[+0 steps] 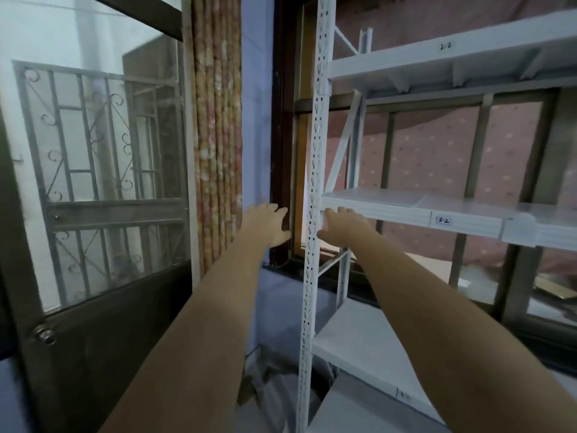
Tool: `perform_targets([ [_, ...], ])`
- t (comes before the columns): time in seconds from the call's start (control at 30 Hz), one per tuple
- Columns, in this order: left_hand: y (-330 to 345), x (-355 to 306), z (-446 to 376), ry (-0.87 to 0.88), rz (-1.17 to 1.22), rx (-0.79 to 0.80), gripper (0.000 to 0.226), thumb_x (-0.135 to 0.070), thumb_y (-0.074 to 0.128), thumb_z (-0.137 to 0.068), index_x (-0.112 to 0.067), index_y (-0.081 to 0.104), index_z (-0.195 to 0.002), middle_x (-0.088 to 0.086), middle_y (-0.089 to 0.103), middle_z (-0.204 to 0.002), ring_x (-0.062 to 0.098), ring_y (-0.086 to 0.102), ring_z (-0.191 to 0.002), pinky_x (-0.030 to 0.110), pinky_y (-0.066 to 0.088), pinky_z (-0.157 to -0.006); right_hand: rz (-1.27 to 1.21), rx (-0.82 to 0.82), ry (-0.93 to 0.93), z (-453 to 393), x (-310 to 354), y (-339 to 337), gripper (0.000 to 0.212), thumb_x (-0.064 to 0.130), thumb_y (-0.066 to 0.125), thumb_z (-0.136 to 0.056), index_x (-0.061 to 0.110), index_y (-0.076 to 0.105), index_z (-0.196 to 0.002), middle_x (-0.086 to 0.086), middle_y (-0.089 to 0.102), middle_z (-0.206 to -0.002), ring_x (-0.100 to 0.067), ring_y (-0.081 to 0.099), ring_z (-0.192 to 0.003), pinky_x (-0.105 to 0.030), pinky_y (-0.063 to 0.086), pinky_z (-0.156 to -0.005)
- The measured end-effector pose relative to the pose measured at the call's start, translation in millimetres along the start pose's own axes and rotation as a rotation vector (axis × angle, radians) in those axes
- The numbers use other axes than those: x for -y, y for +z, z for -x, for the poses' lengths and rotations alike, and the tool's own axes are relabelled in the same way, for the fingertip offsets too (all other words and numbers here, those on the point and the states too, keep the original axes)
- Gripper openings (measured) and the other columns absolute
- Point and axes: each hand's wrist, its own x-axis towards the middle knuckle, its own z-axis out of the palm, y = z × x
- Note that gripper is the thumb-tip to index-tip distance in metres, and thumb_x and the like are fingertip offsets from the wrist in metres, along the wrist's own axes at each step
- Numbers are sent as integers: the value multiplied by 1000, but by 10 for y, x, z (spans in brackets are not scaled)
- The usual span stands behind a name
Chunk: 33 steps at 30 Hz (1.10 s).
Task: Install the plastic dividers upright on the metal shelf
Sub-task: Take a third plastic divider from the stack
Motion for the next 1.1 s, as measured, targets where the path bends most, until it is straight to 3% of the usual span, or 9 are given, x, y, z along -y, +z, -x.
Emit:
perform_targets([
  [0.27, 445, -9, -683, 77, 103, -9, 65, -45, 44, -97, -17, 22, -152, 10, 24, -156, 26, 19, -144, 43, 23, -116, 106, 37, 82, -579, -162, 209, 61, 45, 41, -96, 13, 30, -147, -16, 37, -147, -33, 37, -134, -47, 32, -107],
  [0.53, 685, -88, -1573, 129, 131, -47, 64, -44, 44, -96, -17, 26, -151, 12, 29, -153, 27, 27, -140, 43, 29, -112, 100, -30, 151, -1360, -553, 317, 61, 47, 32, -100, 13, 24, -150, -14, 29, -153, -32, 32, -138, -46, 28, -110],
  [0.7, 566, -324, -2311, 193, 247, -133, 59, -39, 45, -97, -14, 31, -149, 13, 33, -151, 29, 34, -136, 43, 36, -107, 7, -67, 276, -1932, -1006, 280, 60, 47, 16, -102, 12, 25, -150, -14, 26, -156, -34, 29, -140, -47, 28, -113],
  [0.9, 720, -646, -3038, 277, 309, -119, 57, -39, 44, -97, -13, 33, -147, 13, 36, -149, 30, 37, -133, 44, 36, -107, 73, -44, 395, -2397, -1476, 385, 59, 46, 17, -102, 12, 28, -149, -15, 29, -154, -33, 31, -139, -45, 28, -112],
  [1.1, 907, -878, -3664, 346, 333, -83, 54, -37, 42, -98, -11, 38, -144, 16, 43, -143, 33, 44, -126, 43, 40, -101, 96, 12, 547, -2716, -1901, 589, 61, 45, 19, -102, 9, 23, -151, -16, 19, -157, -34, 22, -143, -48, 22, -114],
])
